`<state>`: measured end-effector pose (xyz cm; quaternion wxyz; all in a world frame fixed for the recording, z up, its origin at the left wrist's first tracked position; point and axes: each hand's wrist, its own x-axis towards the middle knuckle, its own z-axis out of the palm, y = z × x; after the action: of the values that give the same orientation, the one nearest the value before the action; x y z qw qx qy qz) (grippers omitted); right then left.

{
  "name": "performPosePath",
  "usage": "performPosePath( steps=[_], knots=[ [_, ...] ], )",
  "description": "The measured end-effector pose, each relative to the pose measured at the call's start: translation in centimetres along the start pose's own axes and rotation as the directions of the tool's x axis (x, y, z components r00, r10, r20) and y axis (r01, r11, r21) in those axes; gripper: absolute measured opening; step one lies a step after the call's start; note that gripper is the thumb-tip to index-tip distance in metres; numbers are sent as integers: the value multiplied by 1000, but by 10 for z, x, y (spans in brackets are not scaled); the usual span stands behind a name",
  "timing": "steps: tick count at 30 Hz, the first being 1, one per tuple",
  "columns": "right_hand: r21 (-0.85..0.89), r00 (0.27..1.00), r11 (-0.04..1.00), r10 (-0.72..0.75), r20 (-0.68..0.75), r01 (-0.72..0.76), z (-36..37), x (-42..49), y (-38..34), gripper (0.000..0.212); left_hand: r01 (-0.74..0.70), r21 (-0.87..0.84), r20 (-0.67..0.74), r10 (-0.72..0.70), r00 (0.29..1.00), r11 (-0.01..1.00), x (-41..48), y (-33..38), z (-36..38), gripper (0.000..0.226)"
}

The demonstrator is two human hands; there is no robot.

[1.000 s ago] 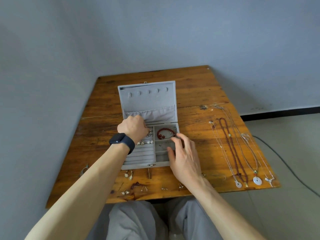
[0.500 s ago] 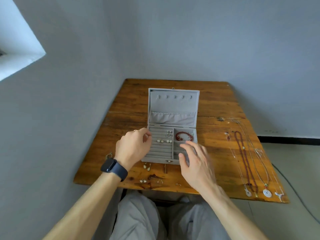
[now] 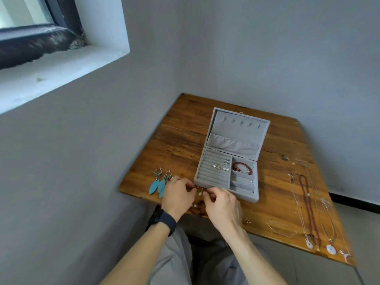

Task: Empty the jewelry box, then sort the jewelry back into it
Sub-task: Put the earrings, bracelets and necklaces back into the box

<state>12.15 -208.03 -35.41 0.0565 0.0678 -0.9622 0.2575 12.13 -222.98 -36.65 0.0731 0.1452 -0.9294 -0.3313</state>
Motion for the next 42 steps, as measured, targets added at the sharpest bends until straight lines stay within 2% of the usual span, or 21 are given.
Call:
performPosePath(
  steps=[4, 8, 16, 19, 23, 26, 33, 37, 42],
  knots=[
    [-96, 997, 992, 78, 7, -77, 5, 6, -14, 31, 24, -49, -5, -24, 1000, 999, -2, 0, 2, 17],
    [-114, 990, 984, 140, -9, -140, 5, 10, -23, 28, 33, -35, 23, -33, 999, 999, -2, 0, -1, 18],
    [-93, 991, 987, 130, 2, -130, -5, 6, -11, 18, 69, -12, 108, -68, 992, 998, 3, 1, -5, 18],
    [-11, 995, 995, 99, 25, -99, -10, 3, -2, 12, 84, 74, 67, -89, 994, 994, 2, 9, -1, 22],
    [240, 998, 969, 48, 33, -55, -19, -2, 12, 4, 61, 140, 34, -67, 997, 988, 1, 14, 0, 19],
    [368, 999, 929, 30, 18, -34, -28, -4, 20, 4, 43, 55, 72, -47, 996, 998, 1, 12, -7, 13],
    [455, 996, 887, 83, 20, -83, -43, 5, 29, 3, 37, -243, 89, -15, 996, 969, 5, 14, -33, 10],
    [476, 996, 876, 85, 8, -79, -44, 15, 30, 5, 52, -420, 127, 2, 992, 906, 12, 17, -44, 20],
    [521, 999, 852, 31, 37, -46, -40, 34, 34, 20, 125, -609, 192, -7, 981, 783, 19, 21, -56, 16]
  ],
)
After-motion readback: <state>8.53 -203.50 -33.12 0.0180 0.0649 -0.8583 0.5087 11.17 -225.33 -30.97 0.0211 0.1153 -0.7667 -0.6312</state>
